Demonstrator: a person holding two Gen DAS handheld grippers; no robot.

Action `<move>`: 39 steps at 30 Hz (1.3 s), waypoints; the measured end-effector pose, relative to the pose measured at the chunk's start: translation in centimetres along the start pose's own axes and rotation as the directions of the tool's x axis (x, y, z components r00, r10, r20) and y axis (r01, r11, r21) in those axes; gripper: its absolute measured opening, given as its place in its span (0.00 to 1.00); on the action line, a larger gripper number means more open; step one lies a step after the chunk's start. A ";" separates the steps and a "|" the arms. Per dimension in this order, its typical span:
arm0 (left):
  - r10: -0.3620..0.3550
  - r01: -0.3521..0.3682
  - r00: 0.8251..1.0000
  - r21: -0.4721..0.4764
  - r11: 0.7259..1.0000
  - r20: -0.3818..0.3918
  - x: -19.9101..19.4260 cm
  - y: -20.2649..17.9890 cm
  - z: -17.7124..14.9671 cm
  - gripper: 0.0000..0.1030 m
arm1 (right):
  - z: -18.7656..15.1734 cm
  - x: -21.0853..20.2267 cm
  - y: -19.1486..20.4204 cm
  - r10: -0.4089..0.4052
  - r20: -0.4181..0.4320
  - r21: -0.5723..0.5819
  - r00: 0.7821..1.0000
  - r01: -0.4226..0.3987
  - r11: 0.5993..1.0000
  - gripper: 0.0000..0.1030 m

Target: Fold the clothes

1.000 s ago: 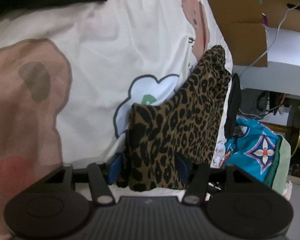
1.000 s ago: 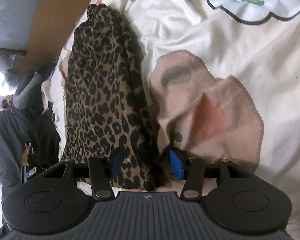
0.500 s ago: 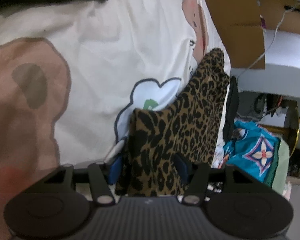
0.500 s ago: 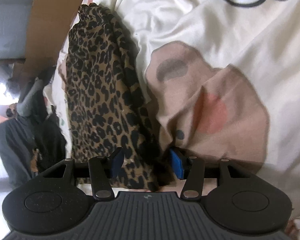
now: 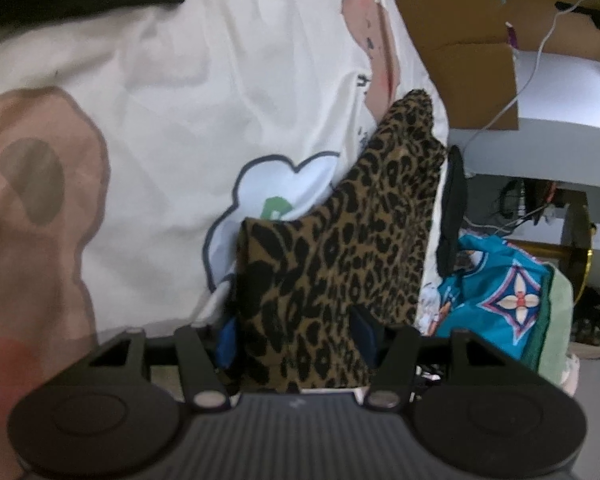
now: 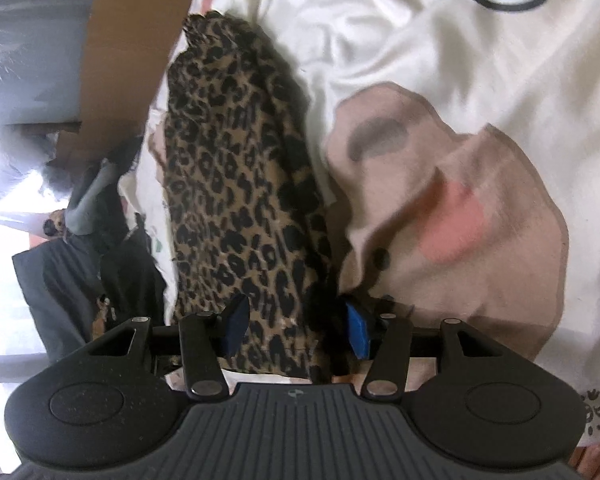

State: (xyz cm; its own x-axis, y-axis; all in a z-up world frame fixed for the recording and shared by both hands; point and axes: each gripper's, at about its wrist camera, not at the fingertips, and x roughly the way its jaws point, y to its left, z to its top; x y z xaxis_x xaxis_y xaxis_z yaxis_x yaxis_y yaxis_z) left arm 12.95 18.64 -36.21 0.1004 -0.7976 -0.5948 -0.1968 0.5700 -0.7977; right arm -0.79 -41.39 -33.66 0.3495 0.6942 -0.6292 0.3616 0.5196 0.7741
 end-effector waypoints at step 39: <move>-0.013 0.013 1.000 0.001 1.000 -0.011 1.9 1.5 -0.4 0.22 | -0.1 2.6 -1.1 -0.028 -0.046 -0.006 0.999 0.028 1.000 0.16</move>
State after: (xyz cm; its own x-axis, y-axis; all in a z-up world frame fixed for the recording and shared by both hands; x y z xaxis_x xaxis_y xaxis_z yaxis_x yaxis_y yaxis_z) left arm 12.49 17.94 -38.54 0.0924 -0.8068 -0.5835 -0.1949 0.5600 -0.8052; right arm -0.38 -40.09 -36.11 0.2994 0.7013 -0.6469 0.3662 0.5416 0.7567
